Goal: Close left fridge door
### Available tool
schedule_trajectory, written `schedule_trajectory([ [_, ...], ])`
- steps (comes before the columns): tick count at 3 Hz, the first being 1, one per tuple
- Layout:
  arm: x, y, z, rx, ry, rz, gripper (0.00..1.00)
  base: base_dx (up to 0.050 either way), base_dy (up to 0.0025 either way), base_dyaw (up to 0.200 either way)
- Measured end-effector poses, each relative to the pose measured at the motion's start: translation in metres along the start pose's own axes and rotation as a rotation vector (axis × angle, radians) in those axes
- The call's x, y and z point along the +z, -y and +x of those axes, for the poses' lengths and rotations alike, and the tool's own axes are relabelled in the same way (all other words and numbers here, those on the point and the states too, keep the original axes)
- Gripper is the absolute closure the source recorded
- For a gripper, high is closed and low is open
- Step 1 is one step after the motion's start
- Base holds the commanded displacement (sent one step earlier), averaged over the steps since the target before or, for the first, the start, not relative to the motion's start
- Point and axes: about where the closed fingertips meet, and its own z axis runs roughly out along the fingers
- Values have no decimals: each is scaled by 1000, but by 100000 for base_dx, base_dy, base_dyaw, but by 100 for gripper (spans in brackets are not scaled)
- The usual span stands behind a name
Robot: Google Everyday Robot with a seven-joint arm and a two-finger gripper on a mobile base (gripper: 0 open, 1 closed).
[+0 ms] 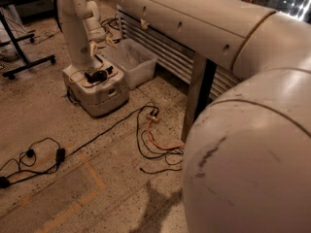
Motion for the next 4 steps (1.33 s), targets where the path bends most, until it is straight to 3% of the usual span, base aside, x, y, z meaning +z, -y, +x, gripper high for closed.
schedule_trajectory([
  [2, 62, 63, 2, 85, -65, 217, 0, 0, 0, 0],
  [3, 62, 63, 2, 85, -65, 217, 0, 0, 0, 0],
  [4, 76, 82, 6, 76, -84, 287, 0, 0, 0, 0],
])
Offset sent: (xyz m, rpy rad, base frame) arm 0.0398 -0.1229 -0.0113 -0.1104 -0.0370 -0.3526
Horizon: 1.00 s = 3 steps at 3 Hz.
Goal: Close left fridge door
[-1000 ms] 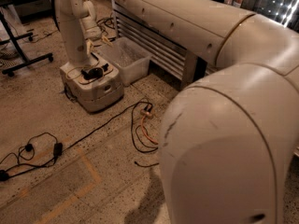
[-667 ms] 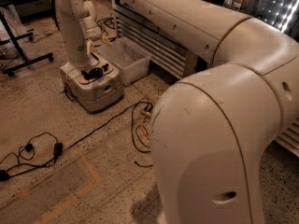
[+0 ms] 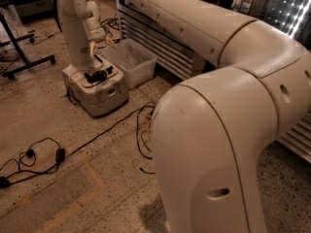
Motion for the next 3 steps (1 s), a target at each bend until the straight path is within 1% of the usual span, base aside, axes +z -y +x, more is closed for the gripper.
schedule_trajectory([
  [1, 56, 63, -6, 74, -66, 213, 0, 15, -24, -18932],
  [2, 56, 63, -6, 74, -66, 213, 0, 0, 0, 0],
  [3, 68, 66, -4, 83, -89, 80, 0, 0, 0, 0],
])
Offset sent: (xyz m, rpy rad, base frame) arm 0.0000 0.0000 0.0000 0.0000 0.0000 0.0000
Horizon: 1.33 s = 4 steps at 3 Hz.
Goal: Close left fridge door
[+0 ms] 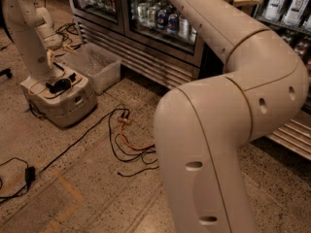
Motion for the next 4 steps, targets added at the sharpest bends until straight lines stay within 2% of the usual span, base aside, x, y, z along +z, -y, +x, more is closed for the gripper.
schedule_trajectory([
  [1, 23, 15, 6, 20, -13, -273, 0, 0, 0, 0],
  [2, 50, 18, 5, 89, 36, -554, 0, 0, 0, 0],
  [3, 79, 23, 15, 149, 33, -750, 0, 0, 0, 0],
  [4, 78, 11, 29, 180, -29, -909, 0, 0, 0, 0],
])
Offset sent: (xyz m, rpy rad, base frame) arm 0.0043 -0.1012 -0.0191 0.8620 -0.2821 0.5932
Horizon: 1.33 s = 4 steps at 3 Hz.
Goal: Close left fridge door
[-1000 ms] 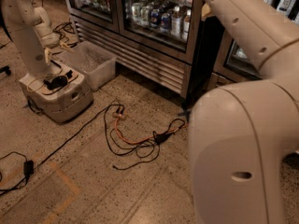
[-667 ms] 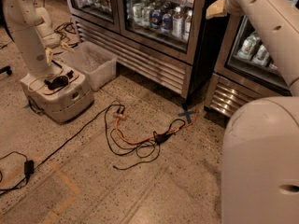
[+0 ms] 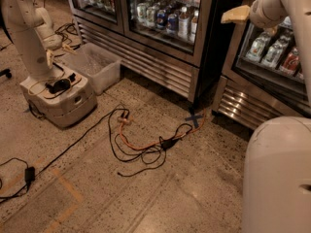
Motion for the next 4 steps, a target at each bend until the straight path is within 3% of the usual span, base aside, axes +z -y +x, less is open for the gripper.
schedule_trajectory([
  [1, 0, 0, 0, 0, 0, 1, 0, 8, -10, -19883],
  [2, 0, 0, 0, 0, 0, 1, 0, 0, 0, 0],
  [3, -2, 28, -12, 41, 40, 135, 0, 0, 0, 0],
  [4, 37, 35, -27, 18, 116, 366, 0, 0, 0, 0],
])
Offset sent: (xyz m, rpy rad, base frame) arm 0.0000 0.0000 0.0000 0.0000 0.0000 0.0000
